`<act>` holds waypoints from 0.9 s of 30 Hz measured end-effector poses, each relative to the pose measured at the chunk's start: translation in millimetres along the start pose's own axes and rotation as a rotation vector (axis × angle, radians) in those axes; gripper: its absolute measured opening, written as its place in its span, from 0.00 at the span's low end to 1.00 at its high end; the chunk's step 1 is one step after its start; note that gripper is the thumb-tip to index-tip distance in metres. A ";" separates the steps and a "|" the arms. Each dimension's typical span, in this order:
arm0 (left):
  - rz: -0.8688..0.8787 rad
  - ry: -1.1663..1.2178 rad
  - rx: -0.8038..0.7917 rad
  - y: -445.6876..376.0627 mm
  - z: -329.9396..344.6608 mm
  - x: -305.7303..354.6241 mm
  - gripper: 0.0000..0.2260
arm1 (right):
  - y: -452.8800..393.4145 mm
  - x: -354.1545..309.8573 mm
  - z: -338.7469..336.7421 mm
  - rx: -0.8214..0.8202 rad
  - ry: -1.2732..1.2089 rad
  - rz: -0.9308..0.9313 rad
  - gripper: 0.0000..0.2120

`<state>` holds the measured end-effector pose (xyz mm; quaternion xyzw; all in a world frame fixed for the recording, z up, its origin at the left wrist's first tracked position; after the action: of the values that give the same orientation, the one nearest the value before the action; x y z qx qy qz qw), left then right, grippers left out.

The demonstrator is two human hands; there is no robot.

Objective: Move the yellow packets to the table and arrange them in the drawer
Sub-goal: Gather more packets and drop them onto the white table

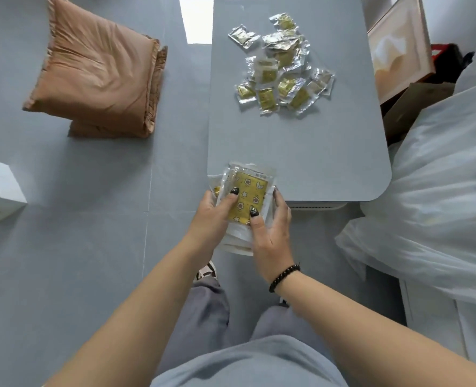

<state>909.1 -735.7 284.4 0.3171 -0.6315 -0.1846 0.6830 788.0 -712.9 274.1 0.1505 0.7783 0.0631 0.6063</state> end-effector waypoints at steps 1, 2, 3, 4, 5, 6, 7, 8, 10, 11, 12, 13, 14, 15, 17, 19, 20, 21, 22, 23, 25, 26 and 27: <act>0.012 -0.037 -0.020 -11.1 -11.0 11.3 0.01 | -6.3 -6.3 16.4 0.024 -0.009 0.013 0.32; 0.022 -0.074 -0.038 -22.0 -21.8 21.9 0.02 | -12.8 -12.0 32.1 0.043 -0.025 0.025 0.32; 0.029 -0.106 -0.056 -32.0 -31.9 33.2 0.03 | -19.7 -17.6 47.3 0.062 -0.046 0.040 0.32; 0.036 -0.134 -0.071 -42.2 -41.0 44.2 0.04 | -26.8 -23.7 60.7 0.085 -0.063 0.052 0.32; 0.045 -0.157 -0.084 -52.3 -49.4 55.4 0.05 | -34.4 -29.7 72.8 0.108 -0.071 0.058 0.32; 0.054 -0.175 -0.096 -62.9 -56.8 66.3 0.06 | -42.4 -35.8 83.8 0.127 -0.072 0.060 0.32; 0.059 -0.186 -0.109 -73.2 -63.0 77.2 0.06 | -51.1 -41.8 93.7 0.139 -0.074 0.059 0.32; 0.064 -0.198 -0.121 -83.9 -68.5 87.7 0.05 | -60.4 -47.6 102.5 0.145 -0.077 0.055 0.32; 0.073 -0.225 -0.139 -107.4 -77.2 107.5 0.06 | -81.5 -58.9 117.0 0.160 -0.080 0.040 0.32; 0.073 -0.235 -0.146 -119.5 -80.0 117.2 0.07 | -93.4 -64.5 123.2 0.170 -0.081 0.035 0.32; 0.073 -0.247 -0.155 -131.0 -81.6 127.1 0.10 | -105.5 -69.9 128.5 0.179 -0.082 0.035 0.32; 0.076 -0.259 -0.164 -142.3 -81.7 137.1 0.12 | -117.9 -75.1 133.5 0.187 -0.083 0.038 0.32; 0.075 -0.268 -0.170 -153.0 -81.4 147.2 0.15 | -130.3 -79.5 138.1 0.196 -0.084 0.040 0.32; 0.074 -0.269 -0.174 -163.5 -80.9 156.7 0.17 | -142.6 -83.3 142.4 0.203 -0.085 0.042 0.32; 0.053 -0.259 -0.177 -183.0 -80.3 174.4 0.18 | -166.6 -90.5 149.9 0.211 -0.078 0.053 0.30; 0.027 -0.251 -0.182 -201.3 -81.5 189.8 0.19 | -188.2 -99.9 156.9 0.211 -0.064 0.068 0.28; 0.019 -0.248 -0.187 -209.2 -82.5 197.6 0.19 | -197.7 -105.9 160.3 0.208 -0.055 0.073 0.27; 0.014 -0.244 -0.189 -218.0 -84.0 204.7 0.19 | -206.8 -112.2 163.8 0.202 -0.048 0.076 0.27; 0.007 -0.241 -0.181 -225.9 -86.4 211.7 0.19 | -215.2 -118.7 167.3 0.191 -0.040 0.080 0.27; 0.002 -0.237 -0.170 -233.5 -88.8 218.4 0.18 | -223.6 -125.0 170.7 0.184 -0.032 0.084 0.27; -0.009 -0.224 -0.166 -248.2 -92.4 232.7 0.18 | -240.7 -135.1 178.0 0.181 -0.016 0.091 0.28; -0.011 -0.221 -0.172 -255.7 -93.5 239.9 0.18 | -249.3 -138.7 182.2 0.185 -0.008 0.095 0.28; -0.009 -0.226 -0.182 -263.8 -94.6 246.7 0.18 | -258.0 -141.6 186.7 0.196 0.000 0.102 0.28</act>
<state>1073.9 -1070.6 292.5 0.2337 -0.6838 -0.2786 0.6327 958.2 -1016.9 284.7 0.2482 0.7721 0.0176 0.5848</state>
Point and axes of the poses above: each hand's wrist, its own y-axis away from the middle knuckle, its own z-axis out of the palm, x = y × z, the point moved 3 cm from there along -y, towards the middle knuckle, and after that the axes turned 3 degrees about x, right-handed, at the moved point
